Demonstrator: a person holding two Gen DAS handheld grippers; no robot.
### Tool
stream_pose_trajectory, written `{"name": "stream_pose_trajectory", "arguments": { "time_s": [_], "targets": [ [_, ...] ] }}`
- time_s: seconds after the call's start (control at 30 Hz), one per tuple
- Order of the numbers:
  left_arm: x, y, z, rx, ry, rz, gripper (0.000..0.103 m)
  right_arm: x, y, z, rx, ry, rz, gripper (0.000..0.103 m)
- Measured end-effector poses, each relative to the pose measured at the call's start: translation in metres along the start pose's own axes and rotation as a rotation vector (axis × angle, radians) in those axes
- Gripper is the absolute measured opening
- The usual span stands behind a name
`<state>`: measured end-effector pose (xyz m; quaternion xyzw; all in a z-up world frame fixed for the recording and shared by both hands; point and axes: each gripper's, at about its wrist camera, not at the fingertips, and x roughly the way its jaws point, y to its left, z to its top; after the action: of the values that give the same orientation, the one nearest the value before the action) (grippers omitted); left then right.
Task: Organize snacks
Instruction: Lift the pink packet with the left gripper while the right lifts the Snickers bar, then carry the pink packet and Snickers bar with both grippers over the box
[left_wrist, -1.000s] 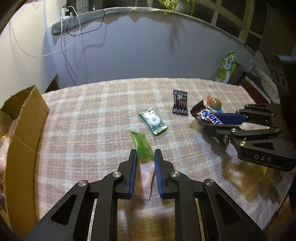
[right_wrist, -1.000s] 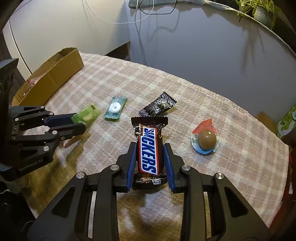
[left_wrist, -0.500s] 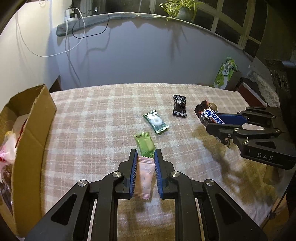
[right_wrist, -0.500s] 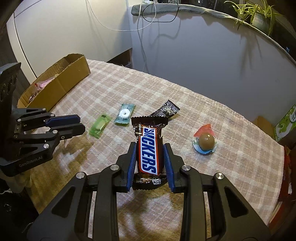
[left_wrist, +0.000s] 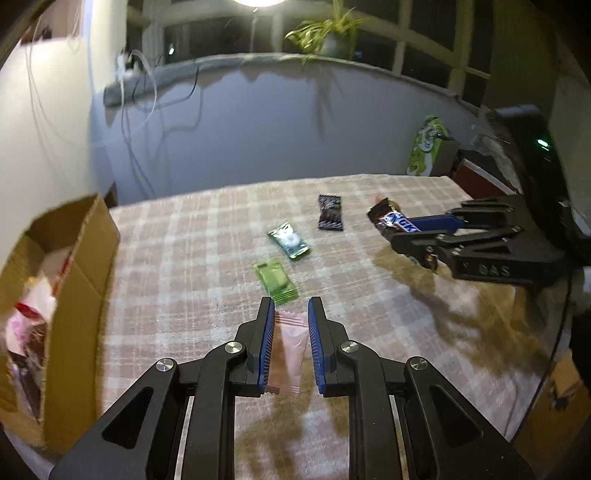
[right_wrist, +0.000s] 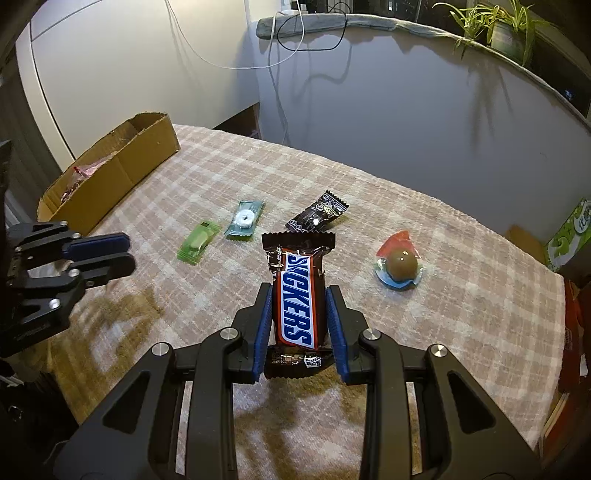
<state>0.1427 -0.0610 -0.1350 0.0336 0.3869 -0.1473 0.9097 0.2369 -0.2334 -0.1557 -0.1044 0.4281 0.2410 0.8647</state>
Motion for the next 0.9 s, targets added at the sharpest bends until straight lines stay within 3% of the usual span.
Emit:
{"name": "stream_pose_trajectory", "arguments": {
  "time_s": [0.5,0.9],
  "targets": [
    [-0.037,0.018,0.004,-0.02,-0.074,0.015,0.017,-0.011,0.009,0.011,-0.001,-0.049,0.038,0.03],
    [-0.067,0.079,0.005,-0.111,-0.124,0.08,0.017,-0.01,0.069,0.058,-0.093,-0.083,0.086,0.03]
  ]
}}
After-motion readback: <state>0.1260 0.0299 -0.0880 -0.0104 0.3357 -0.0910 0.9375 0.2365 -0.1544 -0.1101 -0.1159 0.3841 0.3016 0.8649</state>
